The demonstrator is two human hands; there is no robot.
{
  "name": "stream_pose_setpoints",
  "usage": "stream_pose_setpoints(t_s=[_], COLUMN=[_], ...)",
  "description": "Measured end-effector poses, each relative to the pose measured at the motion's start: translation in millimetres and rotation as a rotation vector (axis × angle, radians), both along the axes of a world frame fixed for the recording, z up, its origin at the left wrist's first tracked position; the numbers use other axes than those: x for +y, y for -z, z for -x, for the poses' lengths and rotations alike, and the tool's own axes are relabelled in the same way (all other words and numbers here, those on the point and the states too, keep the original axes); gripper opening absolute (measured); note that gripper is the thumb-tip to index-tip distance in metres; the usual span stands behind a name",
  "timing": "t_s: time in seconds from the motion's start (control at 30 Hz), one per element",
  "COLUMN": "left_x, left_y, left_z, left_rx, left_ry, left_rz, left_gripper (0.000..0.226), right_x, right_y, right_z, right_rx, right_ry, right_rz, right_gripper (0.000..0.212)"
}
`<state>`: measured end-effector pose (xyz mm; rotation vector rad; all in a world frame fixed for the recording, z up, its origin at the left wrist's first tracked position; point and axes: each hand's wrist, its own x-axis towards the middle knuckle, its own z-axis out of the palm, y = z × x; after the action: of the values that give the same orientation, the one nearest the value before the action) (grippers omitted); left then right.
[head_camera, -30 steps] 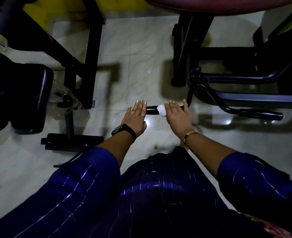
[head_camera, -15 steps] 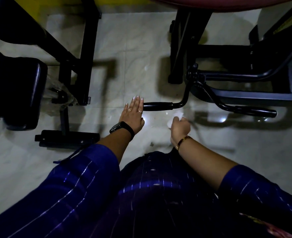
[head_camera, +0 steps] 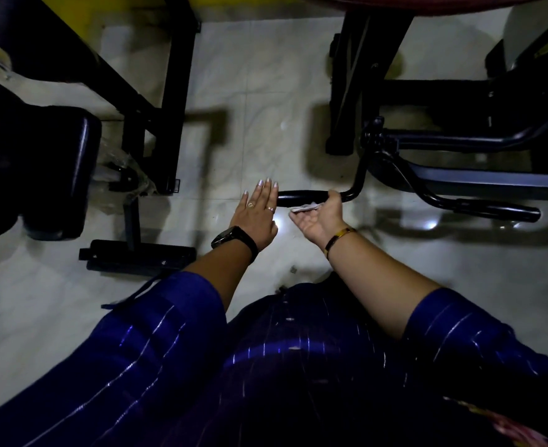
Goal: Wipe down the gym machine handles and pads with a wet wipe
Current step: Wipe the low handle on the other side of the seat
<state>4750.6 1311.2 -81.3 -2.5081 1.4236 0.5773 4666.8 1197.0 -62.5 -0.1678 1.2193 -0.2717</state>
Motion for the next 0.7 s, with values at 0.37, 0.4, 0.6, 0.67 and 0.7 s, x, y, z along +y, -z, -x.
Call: stream_pose_setpoints(t_s=[0.37,0.4,0.6,0.67,0.7], left_x=[2,1,3,3,3], left_y=[-1,-1,-2,-3,-3], left_z=[-2,-2,-4,-5,-5], left_rx=[-0.028,-0.029,-0.028,-0.027,-0.031], left_ry=[0.052,0.051,0.074,0.081,0.085], left_rz=[-0.027,-0.030,-0.052,-0.049,-0.047], left_gripper=[0.077,0.077,0.078,0.079,0.079], right_x=[-11,-10,21,23,21], right_y=[1,3,-3,-7,-9], right_z=[10,7,-17,-18,-16], right_rx=[0.016,0.001,-0.099,-0.130,-0.132], right_ry=[0.171,0.171,0.042,0.048,0.045], right_rz=[0.053,0.055,-0.037,-0.079,-0.077], right_gripper=[0.043,0.040,0.055,0.053,0.052])
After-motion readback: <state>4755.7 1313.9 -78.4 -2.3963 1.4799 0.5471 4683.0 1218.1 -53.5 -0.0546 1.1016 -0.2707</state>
